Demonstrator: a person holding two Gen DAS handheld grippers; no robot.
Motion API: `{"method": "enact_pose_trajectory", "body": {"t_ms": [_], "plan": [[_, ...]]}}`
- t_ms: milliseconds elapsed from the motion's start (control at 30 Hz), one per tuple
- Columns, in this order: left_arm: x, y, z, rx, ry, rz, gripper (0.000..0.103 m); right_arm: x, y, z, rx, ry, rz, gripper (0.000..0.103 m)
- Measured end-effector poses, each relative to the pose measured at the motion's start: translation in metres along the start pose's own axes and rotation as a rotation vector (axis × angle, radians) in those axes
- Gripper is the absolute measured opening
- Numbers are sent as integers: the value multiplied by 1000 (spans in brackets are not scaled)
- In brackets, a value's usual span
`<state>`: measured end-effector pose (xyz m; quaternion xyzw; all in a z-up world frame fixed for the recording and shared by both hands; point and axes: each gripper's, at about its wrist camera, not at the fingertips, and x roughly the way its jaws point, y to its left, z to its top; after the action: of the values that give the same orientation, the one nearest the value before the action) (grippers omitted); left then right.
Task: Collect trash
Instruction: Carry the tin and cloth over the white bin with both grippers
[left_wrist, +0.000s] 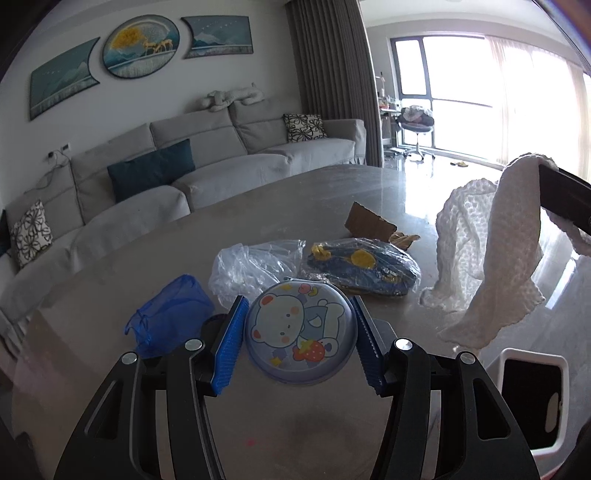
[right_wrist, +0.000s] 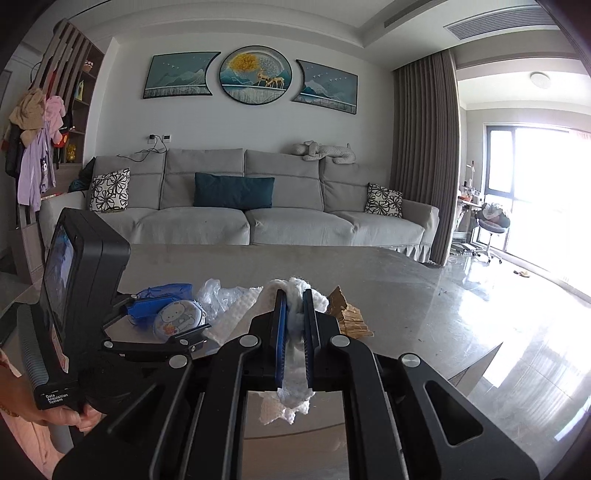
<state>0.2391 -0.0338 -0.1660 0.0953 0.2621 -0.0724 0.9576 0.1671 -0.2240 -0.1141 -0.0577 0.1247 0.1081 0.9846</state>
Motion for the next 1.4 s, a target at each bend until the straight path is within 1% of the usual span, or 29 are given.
{"method": "enact_pose_trajectory", "body": {"t_ms": [200, 400, 567, 800, 1033, 1233, 1400], "plan": [[-13, -20, 1, 11, -23, -37, 57, -31, -11, 0, -1, -37, -41, 9], [-22, -54, 0, 29, -42, -81, 57, -50, -29, -13, -1, -23, -96, 9], [-24, -93, -11, 58, 2, -151, 57, -69, -50, -28, 30, -7, -155, 9], [-36, -142, -12, 85, 6, -249, 57, -92, -72, -51, 49, 14, -244, 9], [-47, -191, -18, 151, -5, -321, 57, -125, -96, -66, 102, -1, -334, 9], [-48, -227, -30, 203, 11, -378, 57, -139, -113, -91, 145, 39, -381, 9], [-45, -254, -44, 262, 26, -411, 57, -138, -125, -111, 171, 96, -397, 9]]}}
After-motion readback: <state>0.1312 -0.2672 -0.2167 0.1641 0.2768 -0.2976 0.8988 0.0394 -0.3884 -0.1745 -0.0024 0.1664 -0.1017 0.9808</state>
